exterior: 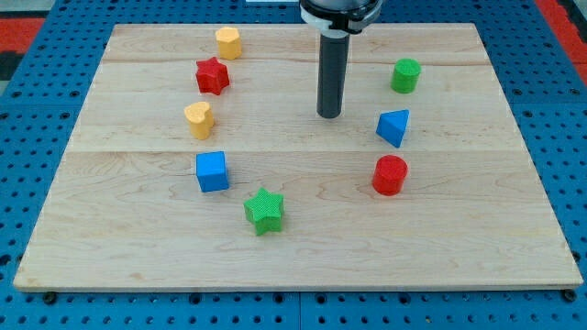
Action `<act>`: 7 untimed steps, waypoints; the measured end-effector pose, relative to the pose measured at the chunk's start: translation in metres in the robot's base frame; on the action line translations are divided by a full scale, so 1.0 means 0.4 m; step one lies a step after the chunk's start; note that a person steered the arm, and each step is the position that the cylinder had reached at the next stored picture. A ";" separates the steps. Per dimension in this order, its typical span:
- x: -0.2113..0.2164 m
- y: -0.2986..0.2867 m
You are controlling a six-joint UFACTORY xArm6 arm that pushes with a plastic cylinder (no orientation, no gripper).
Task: Place your arm to the right side of the blue triangle
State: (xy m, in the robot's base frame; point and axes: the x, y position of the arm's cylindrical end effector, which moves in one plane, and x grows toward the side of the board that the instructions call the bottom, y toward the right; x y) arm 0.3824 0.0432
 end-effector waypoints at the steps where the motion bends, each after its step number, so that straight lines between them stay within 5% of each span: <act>1: -0.015 0.038; 4: -0.047 0.400; 5: 0.019 0.501; 7: 0.118 0.489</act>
State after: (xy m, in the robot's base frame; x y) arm 0.4297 0.2389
